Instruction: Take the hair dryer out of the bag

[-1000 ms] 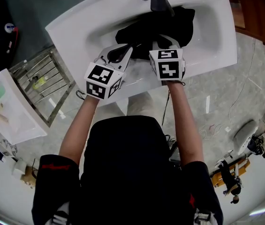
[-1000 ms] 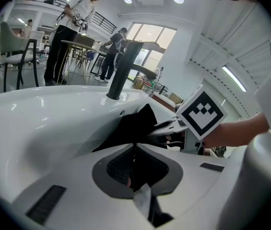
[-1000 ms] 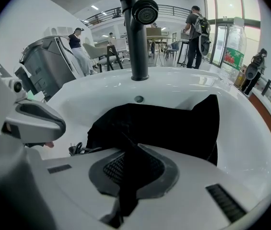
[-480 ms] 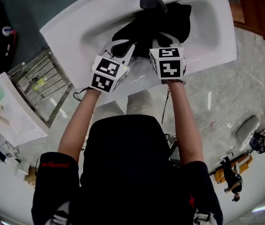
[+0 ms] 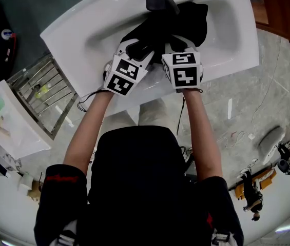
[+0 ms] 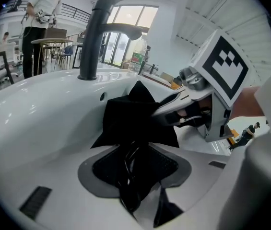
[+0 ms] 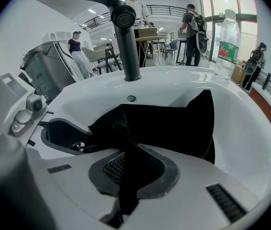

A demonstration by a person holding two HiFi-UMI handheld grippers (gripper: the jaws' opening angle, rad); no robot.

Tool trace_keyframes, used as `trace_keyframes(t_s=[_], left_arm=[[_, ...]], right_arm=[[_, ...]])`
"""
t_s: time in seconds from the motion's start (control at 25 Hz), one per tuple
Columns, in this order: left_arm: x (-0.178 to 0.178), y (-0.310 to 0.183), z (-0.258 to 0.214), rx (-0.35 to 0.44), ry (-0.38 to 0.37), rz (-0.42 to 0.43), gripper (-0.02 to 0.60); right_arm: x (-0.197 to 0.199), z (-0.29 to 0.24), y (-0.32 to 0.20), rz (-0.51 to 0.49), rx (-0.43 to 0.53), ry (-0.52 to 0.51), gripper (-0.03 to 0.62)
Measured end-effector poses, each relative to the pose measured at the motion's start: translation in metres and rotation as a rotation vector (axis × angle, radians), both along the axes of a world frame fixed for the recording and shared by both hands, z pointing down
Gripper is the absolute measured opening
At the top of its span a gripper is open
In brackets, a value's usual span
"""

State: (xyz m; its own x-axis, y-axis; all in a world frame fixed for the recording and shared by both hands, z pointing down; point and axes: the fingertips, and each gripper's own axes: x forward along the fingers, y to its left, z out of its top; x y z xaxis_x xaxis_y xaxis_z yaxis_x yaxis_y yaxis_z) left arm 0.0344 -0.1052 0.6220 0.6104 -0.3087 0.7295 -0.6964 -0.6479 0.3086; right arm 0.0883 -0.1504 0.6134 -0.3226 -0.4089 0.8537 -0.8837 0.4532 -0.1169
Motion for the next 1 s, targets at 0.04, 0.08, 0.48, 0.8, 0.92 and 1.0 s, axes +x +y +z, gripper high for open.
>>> trace_keyframes(t_s=[0.04, 0.08, 0.48, 0.8, 0.92, 1.0], left_arm=[[0.001, 0.0, 0.003, -0.002, -0.008, 0.007, 0.169], [0.002, -0.002, 0.005, 0.0, -0.018, 0.017, 0.172], [0.012, -0.007, 0.024, 0.043, -0.133, 0.2, 0.214], [0.019, -0.006, 0.036, 0.058, -0.213, 0.334, 0.245], [0.022, -0.005, 0.042, 0.037, -0.224, 0.358, 0.245], [0.024, -0.003, 0.047, 0.026, -0.245, 0.377, 0.245]], right_arm=[[0.0, 0.0, 0.0, -0.002, -0.001, -0.003, 0.041], [-0.001, 0.001, 0.0, -0.004, -0.001, -0.006, 0.041], [-0.001, 0.001, 0.0, -0.006, -0.008, -0.035, 0.041], [-0.001, 0.0, 0.001, -0.008, -0.01, -0.042, 0.041], [-0.002, 0.0, 0.0, -0.013, -0.009, -0.045, 0.041], [-0.002, -0.001, 0.0, -0.013, -0.008, -0.046, 0.041]])
